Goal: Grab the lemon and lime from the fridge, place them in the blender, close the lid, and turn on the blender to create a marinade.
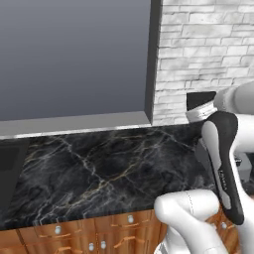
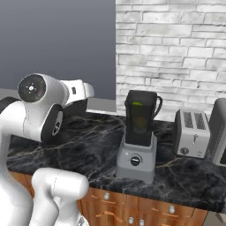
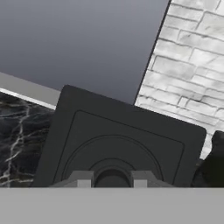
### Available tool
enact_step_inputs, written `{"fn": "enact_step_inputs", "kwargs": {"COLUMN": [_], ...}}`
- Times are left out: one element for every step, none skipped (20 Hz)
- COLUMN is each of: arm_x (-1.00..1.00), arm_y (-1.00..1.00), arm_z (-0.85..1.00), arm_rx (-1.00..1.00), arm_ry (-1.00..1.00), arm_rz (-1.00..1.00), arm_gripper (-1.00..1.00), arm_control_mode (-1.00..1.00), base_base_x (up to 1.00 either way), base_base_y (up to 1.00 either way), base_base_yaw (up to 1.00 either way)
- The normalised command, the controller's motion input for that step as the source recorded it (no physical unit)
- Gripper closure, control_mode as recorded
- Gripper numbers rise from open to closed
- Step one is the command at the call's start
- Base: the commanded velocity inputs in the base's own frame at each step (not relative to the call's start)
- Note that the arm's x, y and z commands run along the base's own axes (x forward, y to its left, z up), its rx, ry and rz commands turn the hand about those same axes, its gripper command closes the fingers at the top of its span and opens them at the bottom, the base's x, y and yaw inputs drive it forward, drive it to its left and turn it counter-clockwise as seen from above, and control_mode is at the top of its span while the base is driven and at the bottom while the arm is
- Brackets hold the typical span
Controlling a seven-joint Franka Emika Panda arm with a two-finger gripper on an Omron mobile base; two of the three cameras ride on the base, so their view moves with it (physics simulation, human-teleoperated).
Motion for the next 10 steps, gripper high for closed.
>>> {"fn": "enact_step_inputs", "kwargs": {"arm_x": [0.0,0.0,0.0,0.0,0.0,0.0,0.0,0.0,0.0,0.0], "arm_y": [-0.57,-0.52,-0.56,-0.56,-0.6,-0.56,-0.6,-0.61,-0.64,-0.67], "arm_z": [1.0,1.0,0.91,0.73,0.49,0.34,0.11,0.0,0.0,0.0], "arm_rx": [-0.11,-0.08,-0.06,-0.07,-0.07,-0.06,-0.04,-0.03,-0.03,-0.01], "arm_ry": [0.0,0.0,0.0,0.07,0.12,0.12,0.09,0.16,0.18,0.19], "arm_rz": [-0.03,-0.03,-0.05,-0.04,-0.03,-0.04,-0.08,-0.09,-0.09,-0.08], "arm_gripper": [1.0,1.0,1.0,1.0,1.0,1.0,1.0,1.0,1.0,1.0], "arm_control_mode": [-1.0,-1.0,-1.0,-1.0,-1.0,-1.0,-1.0,-1.0,-1.0,-1.0], "base_base_x": [0.0,0.0,0.0,0.0,0.0,0.0,0.0,0.0,0.0,0.0], "base_base_y": [0.0,0.0,0.0,0.0,0.0,0.0,0.0,0.0,0.0,0.0], "base_base_yaw": [0.0,0.0,0.0,0.0,0.0,0.0,0.0,0.0,0.0,0.0]}}
